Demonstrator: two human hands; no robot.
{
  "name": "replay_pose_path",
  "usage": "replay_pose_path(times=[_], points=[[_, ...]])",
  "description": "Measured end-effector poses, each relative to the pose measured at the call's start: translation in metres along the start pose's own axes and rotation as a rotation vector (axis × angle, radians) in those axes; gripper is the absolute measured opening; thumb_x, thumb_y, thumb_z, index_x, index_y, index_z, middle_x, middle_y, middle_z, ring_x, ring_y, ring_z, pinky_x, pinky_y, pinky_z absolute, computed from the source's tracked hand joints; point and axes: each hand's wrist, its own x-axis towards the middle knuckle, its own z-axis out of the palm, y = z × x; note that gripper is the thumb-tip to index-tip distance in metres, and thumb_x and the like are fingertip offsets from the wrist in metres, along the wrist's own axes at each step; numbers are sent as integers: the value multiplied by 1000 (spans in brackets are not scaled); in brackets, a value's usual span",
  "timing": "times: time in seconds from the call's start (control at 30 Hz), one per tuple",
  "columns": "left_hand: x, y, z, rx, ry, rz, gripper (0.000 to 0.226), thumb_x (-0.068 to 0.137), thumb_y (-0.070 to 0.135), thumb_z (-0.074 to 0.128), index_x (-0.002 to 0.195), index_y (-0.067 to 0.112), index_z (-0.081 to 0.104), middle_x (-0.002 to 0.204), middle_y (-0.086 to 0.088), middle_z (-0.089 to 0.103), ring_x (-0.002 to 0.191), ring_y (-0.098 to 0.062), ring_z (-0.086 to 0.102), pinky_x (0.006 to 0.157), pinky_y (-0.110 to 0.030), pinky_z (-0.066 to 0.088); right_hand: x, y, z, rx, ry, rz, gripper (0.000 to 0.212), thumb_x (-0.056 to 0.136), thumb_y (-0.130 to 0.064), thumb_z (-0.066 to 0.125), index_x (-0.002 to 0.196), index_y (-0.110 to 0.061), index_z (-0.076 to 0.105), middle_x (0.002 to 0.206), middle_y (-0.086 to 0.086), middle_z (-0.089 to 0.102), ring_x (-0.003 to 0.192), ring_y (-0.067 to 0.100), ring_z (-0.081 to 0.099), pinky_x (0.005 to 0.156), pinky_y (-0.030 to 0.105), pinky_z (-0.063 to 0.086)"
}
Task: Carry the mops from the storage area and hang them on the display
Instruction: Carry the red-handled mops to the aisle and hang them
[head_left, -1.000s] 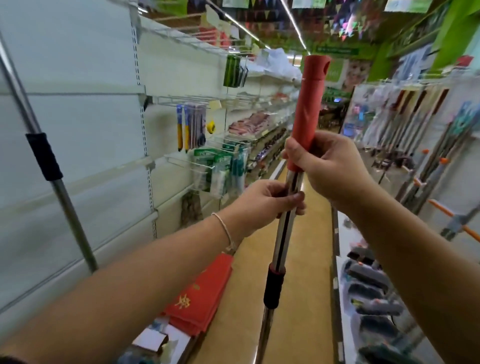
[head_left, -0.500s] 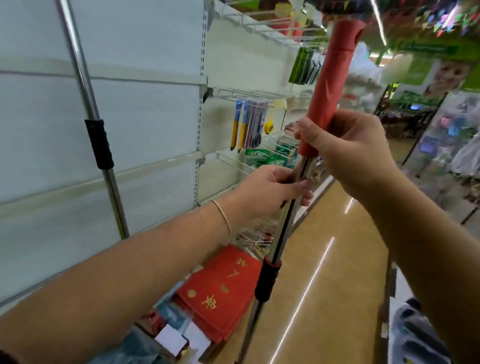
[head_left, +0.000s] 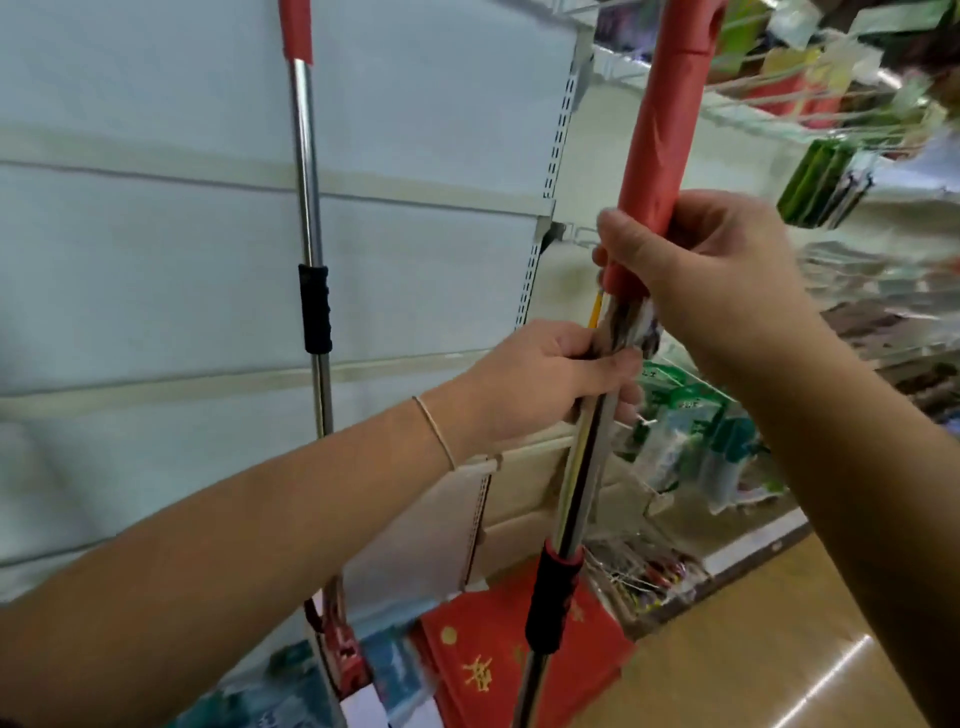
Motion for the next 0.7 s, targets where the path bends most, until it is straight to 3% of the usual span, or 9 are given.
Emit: replay_pose_path(times=[0.13, 0.27, 0.33, 0.43, 0.7], points=[[13, 17, 6, 33, 92, 12, 15, 96, 12, 52, 94, 1, 61, 87, -16, 66, 84, -33, 65, 83, -42, 57, 27, 5, -10, 81, -30, -100, 28, 90, -29, 72, 82, -2, 72, 74, 13, 74, 68, 30, 72, 68, 47, 61], [16, 22, 5, 121, 205, 17, 19, 97, 13, 50, 102, -3, 59, 88, -18, 66, 82, -33, 66, 80, -41, 59, 42, 11, -8, 120, -119, -184, 25, 92, -30, 70, 87, -6, 72, 75, 8, 73, 64, 15, 72, 64, 26, 60], [14, 22, 3, 163, 252, 17, 19, 98, 13, 48, 102, -3, 58, 85, -16, 65, 81, -32, 67, 80, -40, 60, 45, 13, -2, 125, -158, -228, 23, 93, -32, 68, 86, -11, 70, 76, 4, 72, 65, 12, 72, 65, 22, 59], [8, 23, -3, 159, 292, 10, 19, 99, 12, 47, 103, -4, 56, 85, -17, 63, 78, -30, 67, 77, -36, 60, 49, 13, 10, 159, -180, -254, 21, 93, -35, 68, 82, -17, 66, 76, 3, 71, 66, 11, 72, 67, 23, 61], [-8, 21, -16, 186, 370, 15, 22, 101, 15, 44, 105, -2, 56, 87, -16, 66, 82, -33, 67, 81, -41, 59, 51, 6, 31, 197, -187, -302, 35, 91, -34, 69, 85, 0, 71, 73, 8, 72, 59, 13, 71, 62, 32, 61]])
